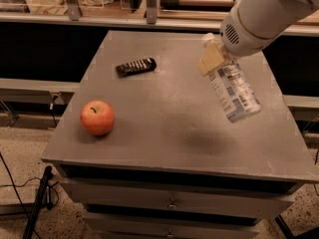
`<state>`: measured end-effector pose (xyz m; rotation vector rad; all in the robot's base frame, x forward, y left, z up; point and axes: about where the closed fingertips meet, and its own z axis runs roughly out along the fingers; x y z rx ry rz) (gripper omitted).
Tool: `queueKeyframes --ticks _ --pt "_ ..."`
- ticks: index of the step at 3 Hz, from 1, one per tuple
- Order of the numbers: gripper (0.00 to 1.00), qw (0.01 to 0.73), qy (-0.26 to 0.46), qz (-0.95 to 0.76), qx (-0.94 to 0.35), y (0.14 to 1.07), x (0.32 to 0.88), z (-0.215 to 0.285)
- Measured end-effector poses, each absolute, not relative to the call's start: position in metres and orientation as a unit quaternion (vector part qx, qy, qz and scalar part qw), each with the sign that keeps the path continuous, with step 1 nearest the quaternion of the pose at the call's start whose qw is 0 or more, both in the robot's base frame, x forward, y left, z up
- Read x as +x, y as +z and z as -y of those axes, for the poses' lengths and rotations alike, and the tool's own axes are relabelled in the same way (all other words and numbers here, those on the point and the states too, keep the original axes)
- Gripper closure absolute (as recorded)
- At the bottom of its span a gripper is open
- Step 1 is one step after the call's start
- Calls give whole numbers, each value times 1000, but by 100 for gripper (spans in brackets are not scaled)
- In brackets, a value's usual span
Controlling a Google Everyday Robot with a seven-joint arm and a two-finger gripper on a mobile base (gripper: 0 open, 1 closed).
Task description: Place blue plastic bottle upright
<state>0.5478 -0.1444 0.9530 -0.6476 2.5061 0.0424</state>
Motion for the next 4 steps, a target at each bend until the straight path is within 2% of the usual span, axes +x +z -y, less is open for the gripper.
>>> queueKeyframes --ticks 2,3,4 --pt "100 350 82 -898 -253 967 556 159" --pt "100 363 114 -884 -271 974 552 143" --pt "100 362 115 -885 -270 974 552 142"
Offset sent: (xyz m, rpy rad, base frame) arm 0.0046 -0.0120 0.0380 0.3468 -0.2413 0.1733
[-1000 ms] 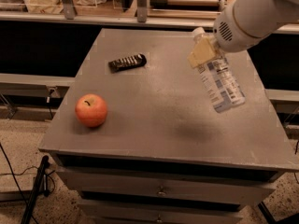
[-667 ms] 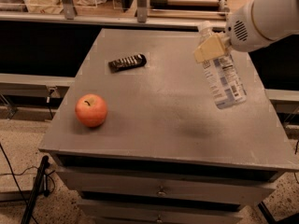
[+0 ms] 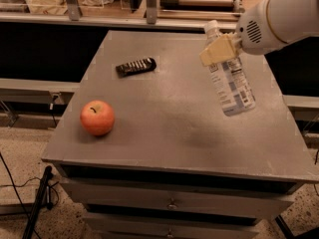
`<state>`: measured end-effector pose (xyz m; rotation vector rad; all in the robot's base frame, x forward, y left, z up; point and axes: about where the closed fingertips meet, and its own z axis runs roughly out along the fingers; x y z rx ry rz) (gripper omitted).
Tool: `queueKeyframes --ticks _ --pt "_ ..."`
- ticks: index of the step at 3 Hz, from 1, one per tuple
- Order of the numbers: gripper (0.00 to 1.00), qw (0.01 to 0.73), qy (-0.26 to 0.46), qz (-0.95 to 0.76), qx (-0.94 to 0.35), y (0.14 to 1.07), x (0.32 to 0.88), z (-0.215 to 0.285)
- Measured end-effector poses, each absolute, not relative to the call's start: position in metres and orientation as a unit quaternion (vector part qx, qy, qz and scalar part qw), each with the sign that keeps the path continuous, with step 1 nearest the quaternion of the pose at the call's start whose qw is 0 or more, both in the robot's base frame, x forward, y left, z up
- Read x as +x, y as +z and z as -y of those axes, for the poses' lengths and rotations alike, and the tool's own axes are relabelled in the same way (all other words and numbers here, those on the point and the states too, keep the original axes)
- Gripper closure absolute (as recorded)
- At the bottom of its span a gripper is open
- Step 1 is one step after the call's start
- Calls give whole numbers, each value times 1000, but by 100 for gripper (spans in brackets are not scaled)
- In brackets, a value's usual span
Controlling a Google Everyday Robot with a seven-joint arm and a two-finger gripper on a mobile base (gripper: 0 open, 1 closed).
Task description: Place blue plastic bottle upright
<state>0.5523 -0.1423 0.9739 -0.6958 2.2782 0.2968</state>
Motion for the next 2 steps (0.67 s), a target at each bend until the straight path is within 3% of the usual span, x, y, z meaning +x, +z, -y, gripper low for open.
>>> queueKeyframes --ticks 2 --pt "100 396 119 -869 -271 964 547 141"
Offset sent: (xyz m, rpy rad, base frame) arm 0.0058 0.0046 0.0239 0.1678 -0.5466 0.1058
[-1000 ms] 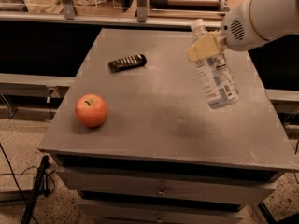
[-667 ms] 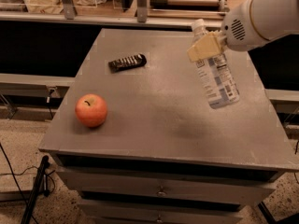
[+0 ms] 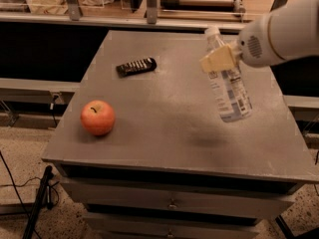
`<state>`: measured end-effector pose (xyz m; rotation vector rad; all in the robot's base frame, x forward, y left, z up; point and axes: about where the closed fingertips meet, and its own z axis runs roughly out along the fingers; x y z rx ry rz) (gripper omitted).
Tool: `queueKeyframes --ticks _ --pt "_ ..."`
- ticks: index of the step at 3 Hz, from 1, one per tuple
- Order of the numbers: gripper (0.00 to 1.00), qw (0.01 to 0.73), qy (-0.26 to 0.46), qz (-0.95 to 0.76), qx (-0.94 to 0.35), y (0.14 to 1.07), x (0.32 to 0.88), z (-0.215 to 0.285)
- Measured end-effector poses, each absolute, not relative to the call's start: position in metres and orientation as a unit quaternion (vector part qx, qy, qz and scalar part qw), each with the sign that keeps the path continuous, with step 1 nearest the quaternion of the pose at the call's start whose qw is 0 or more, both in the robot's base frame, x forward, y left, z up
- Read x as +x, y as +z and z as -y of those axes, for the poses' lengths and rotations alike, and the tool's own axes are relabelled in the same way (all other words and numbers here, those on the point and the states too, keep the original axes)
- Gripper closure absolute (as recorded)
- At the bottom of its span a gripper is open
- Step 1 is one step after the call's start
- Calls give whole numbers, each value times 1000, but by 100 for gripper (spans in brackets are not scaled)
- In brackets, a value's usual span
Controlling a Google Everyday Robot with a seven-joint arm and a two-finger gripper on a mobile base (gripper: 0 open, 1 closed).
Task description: Place blue plastic bottle upright
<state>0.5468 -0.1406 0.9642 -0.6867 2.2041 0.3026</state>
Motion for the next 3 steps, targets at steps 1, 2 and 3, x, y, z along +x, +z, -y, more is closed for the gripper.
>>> queueKeyframes --ticks 1,2,3 --pt "100 459 133 -845 -242 956 550 163" --pt "100 516 126 -819 -216 978 556 182" --pt "100 518 124 -818 -215 980 556 184"
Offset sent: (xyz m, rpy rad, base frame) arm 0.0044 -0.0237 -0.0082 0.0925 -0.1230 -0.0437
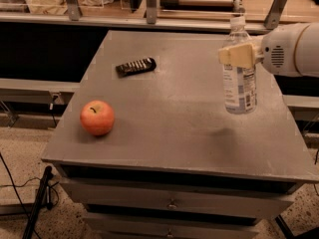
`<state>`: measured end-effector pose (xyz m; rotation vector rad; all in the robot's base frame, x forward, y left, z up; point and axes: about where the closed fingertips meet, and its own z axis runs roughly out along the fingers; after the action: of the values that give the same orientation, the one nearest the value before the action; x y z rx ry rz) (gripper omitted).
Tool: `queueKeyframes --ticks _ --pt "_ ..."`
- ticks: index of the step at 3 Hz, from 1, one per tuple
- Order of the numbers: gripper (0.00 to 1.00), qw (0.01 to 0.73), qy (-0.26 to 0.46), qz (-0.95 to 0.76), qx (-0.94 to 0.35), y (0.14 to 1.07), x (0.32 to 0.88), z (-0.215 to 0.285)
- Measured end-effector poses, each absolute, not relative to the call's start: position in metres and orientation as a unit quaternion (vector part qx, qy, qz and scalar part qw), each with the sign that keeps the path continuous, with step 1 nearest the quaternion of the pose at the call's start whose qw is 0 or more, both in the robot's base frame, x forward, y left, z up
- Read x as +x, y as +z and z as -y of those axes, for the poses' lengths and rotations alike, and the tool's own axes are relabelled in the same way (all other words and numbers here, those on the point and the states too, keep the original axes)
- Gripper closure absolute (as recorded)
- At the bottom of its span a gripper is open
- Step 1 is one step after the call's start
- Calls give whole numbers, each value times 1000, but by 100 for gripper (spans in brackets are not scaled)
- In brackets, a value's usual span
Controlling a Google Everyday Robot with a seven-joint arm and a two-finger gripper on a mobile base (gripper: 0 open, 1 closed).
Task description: Place blue plastic bottle upright
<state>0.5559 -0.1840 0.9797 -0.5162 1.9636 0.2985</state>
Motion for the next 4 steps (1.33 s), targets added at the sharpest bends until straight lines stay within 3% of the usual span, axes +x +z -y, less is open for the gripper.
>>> queueKeyframes --ticks 2,4 --pt "100 554 148 -789 -221 990 555 184" --pt "100 625 290 -698 -196 999 559 207"
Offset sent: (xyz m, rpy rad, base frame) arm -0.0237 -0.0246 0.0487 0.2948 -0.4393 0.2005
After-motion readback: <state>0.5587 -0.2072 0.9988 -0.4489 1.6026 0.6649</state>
